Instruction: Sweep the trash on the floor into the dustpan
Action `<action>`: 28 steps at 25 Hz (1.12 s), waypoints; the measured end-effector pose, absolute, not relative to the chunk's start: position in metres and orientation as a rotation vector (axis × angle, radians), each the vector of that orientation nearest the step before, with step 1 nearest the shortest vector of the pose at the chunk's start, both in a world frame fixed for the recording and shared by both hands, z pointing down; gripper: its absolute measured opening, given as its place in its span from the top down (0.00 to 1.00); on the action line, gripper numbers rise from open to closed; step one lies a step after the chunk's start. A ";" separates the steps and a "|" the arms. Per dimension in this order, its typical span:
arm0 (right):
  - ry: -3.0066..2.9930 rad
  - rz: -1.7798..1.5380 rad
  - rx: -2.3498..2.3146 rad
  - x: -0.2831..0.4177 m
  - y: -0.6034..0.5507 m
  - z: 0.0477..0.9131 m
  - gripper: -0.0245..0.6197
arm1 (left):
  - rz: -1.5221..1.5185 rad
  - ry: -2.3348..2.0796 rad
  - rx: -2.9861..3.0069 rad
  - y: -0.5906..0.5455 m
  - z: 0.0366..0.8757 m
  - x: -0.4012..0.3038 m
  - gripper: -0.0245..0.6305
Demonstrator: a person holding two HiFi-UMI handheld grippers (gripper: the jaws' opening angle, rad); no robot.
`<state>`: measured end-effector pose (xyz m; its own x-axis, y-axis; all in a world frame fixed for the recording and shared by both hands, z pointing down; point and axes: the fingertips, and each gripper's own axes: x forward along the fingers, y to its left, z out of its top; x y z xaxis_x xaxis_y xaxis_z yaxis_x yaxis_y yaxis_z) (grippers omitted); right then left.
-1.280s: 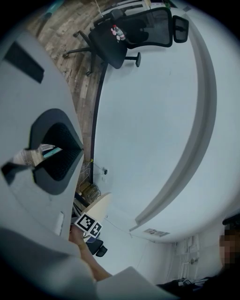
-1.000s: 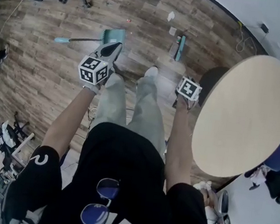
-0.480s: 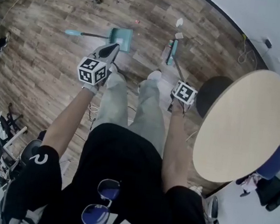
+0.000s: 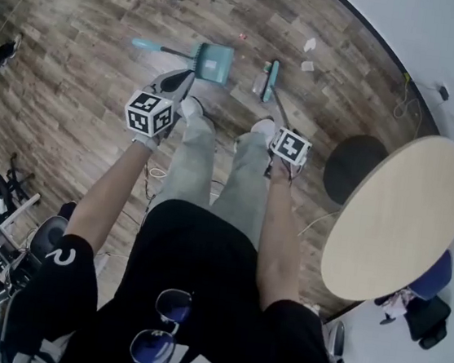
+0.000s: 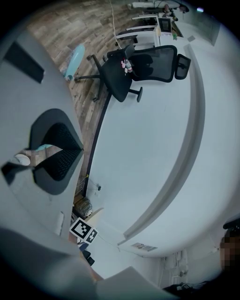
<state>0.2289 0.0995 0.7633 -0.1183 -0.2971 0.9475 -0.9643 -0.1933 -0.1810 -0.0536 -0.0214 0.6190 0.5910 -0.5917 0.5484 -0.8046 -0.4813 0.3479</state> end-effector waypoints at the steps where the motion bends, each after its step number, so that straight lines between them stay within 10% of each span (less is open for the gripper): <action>1: -1.402 1.327 1.508 0.223 0.101 0.764 0.83 | 0.479 -1.106 2.235 -0.021 0.619 -0.062 0.97; 28: -1.495 1.352 1.326 0.019 0.057 0.768 0.83 | 0.443 -1.132 2.185 -0.050 0.634 -0.203 0.97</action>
<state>0.0193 0.0573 0.7676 -0.2185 -0.2214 0.9504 -0.9678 -0.0756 -0.2401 -0.2032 -0.0504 0.6341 0.5741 -0.6070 0.5495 -0.8187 -0.4322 0.3781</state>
